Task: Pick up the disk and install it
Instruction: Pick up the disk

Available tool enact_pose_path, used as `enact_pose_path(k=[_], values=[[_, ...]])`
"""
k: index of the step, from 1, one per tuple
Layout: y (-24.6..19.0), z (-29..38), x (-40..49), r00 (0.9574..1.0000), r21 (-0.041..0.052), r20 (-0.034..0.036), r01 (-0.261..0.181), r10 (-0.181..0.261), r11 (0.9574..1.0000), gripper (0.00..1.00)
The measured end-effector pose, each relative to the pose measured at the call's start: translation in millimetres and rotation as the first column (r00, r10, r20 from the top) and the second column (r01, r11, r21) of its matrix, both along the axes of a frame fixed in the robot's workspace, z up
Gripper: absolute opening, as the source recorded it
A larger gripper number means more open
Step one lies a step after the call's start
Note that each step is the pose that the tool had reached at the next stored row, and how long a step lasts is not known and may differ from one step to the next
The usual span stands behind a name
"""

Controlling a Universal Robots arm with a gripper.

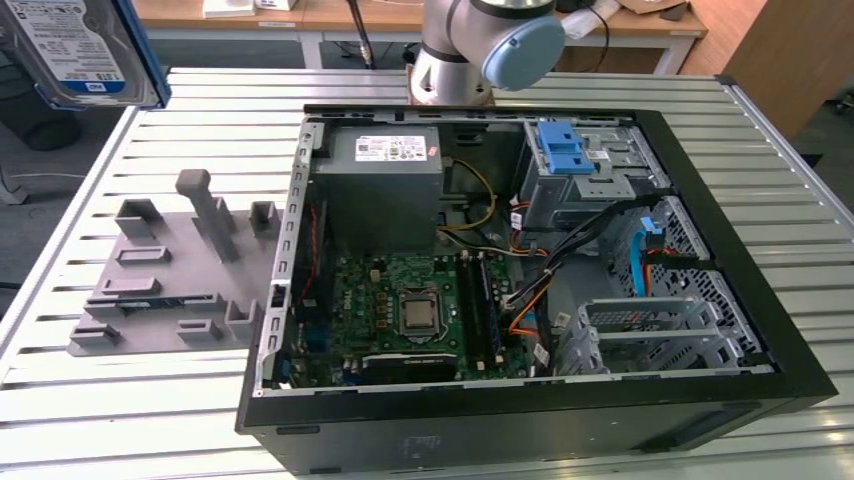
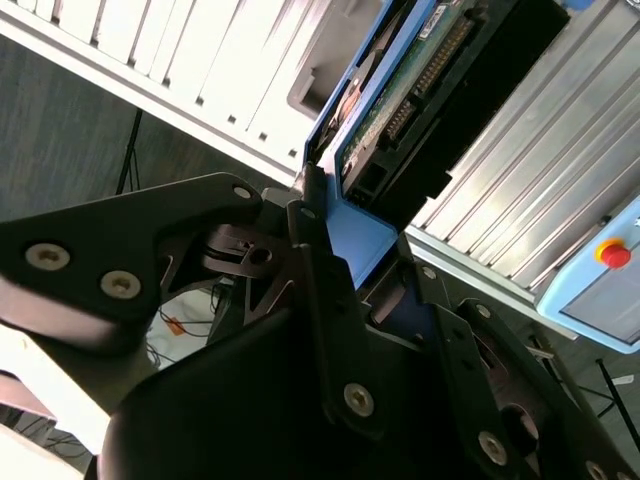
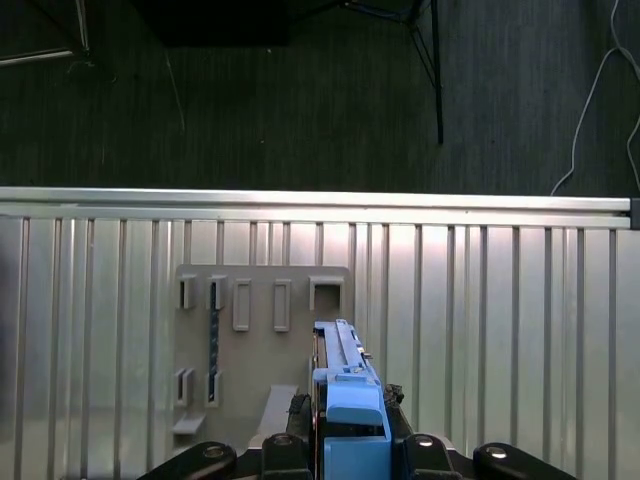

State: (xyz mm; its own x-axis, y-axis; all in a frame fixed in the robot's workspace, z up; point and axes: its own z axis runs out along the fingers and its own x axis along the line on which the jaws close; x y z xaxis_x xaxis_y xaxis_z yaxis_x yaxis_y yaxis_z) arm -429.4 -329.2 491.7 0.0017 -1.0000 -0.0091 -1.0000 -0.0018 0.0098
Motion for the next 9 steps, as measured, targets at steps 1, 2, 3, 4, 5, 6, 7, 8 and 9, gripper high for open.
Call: enact_pose_path(k=[1, 2, 3, 4, 5, 6, 7, 8, 9], values=[[0.0, 0.0, 0.8, 1.0, 0.0, 0.0, 0.0, 0.0, 1.0, 0.36], [0.0, 0.0, 1.5, 1.0, 0.0, 0.0, 0.0, 0.0, 1.0, 0.36], [0.0, 0.0, 2.3, 1.0, 0.0, -0.0001, 0.0, 0.0, 1.0, 0.36], [0.0, 0.0, 3.1, 1.0, 0.0, 0.0, 0.0, 0.0, 1.0, 0.36], [0.0, 0.0, 3.8, 1.0, 0.0, 0.0, 0.0, 0.0, 1.0, 0.36], [0.0, 0.0, 4.7, 1.0, 0.0, 0.0, 0.0, 0.0, 1.0, 0.36], [0.0, 0.0, 5.5, 1.0, 0.0, -0.0001, 0.0, 0.0, 1.0, 0.36], [0.0, 0.0, 6.2, 1.0, 0.0, 0.0, 0.0, 0.0, 1.0, 0.36], [0.0, 0.0, 6.9, 1.0, 0.0, 0.0, 0.0, 0.0, 1.0, 0.36]])
